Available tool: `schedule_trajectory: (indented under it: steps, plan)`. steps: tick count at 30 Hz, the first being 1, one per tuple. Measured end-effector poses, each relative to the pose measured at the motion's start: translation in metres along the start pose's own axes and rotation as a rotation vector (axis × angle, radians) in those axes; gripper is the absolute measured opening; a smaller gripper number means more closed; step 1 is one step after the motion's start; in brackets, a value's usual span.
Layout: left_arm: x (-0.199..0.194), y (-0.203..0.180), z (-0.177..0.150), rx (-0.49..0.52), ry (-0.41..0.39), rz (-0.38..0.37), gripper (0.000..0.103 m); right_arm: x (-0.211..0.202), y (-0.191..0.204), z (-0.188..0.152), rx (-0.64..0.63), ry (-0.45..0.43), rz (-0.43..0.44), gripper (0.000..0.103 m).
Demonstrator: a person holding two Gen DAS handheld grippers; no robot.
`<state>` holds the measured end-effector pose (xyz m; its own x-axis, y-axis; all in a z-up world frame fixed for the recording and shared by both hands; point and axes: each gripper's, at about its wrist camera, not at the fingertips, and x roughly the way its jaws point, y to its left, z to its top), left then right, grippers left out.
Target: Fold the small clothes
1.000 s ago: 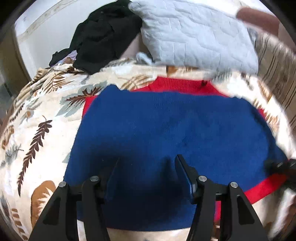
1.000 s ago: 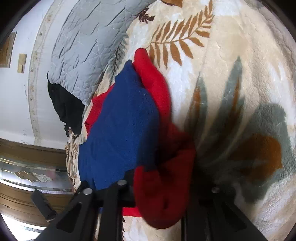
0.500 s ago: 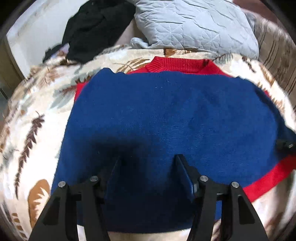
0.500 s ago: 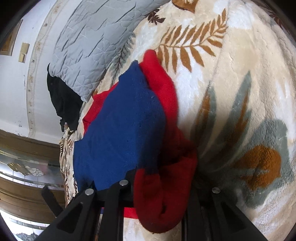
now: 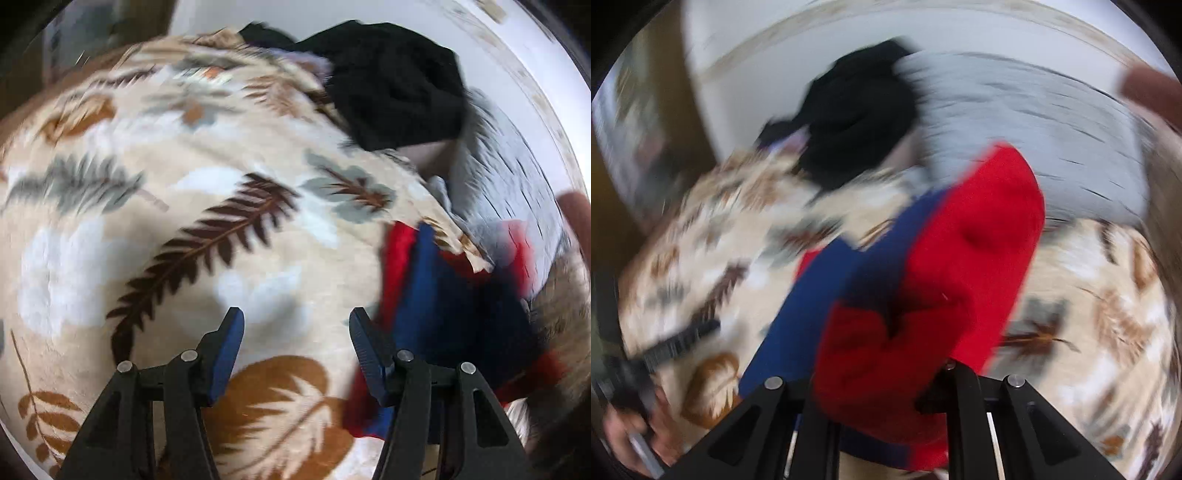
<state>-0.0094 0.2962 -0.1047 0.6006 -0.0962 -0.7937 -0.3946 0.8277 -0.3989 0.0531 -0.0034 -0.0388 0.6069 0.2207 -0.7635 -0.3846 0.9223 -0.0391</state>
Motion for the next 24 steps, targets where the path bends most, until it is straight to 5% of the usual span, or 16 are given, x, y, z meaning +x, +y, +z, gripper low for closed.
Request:
schedule_trajectory:
  steps: [3,12,15,17,19,22,24]
  plan:
    - [0.001,0.003,0.002,-0.004,0.011,-0.023,0.060,0.059,0.037,-0.027,-0.112,0.150,0.008,0.016]
    - [-0.005,-0.010,0.004,0.030,-0.005,-0.085,0.060,0.004,0.023,0.017,0.052,-0.037,0.066,0.016]
    - [-0.006,-0.006,0.006,0.018,-0.005,-0.099,0.060,0.026,0.034,0.009,0.114,-0.036,0.097,0.017]
    - [-0.005,-0.006,0.006,0.026,-0.004,-0.090,0.060,0.066,0.050,-0.006,0.106,0.083,0.133,0.020]
    - [-0.002,-0.008,0.005,0.038,0.016,-0.115,0.060,0.068,0.055,-0.015,0.092,0.026,0.118,0.022]
    - [0.004,-0.015,0.005,0.041,0.062,-0.214,0.060,0.061,0.053,-0.013,0.081,0.015,0.152,0.038]
    - [0.008,-0.021,0.008,0.034,0.092,-0.299,0.060,0.056,0.049,-0.014,0.087,0.013,0.185,0.063]
